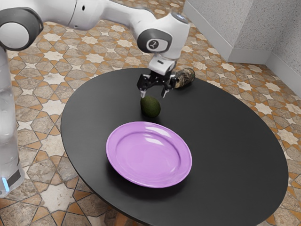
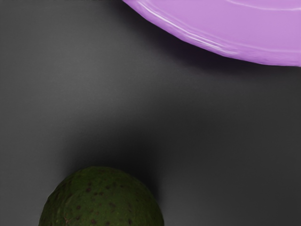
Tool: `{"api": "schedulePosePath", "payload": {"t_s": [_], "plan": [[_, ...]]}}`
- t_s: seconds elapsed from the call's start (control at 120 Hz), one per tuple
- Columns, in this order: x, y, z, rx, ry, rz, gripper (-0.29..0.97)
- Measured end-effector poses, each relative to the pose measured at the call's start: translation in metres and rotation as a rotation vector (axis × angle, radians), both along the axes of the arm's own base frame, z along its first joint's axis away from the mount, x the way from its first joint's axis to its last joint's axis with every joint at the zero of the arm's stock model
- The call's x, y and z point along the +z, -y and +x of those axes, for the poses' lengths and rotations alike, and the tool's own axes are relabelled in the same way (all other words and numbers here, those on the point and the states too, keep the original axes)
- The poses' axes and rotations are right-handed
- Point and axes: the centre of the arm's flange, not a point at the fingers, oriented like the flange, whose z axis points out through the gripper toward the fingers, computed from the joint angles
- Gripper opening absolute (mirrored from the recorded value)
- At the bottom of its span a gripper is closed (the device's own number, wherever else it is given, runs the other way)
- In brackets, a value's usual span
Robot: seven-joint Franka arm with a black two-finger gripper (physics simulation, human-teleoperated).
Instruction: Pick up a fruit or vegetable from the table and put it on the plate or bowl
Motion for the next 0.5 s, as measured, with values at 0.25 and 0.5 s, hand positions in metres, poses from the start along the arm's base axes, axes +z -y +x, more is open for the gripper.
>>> {"api": "schedulePosePath", "payload": {"t_s": [0.25,0.5], "plan": [[-0.014,-0.003,-0.001,-0.059,-0.003,-0.022,0.65],[-0.017,-0.041,-0.002,0.011,0.015,-0.039,0.66]]}}
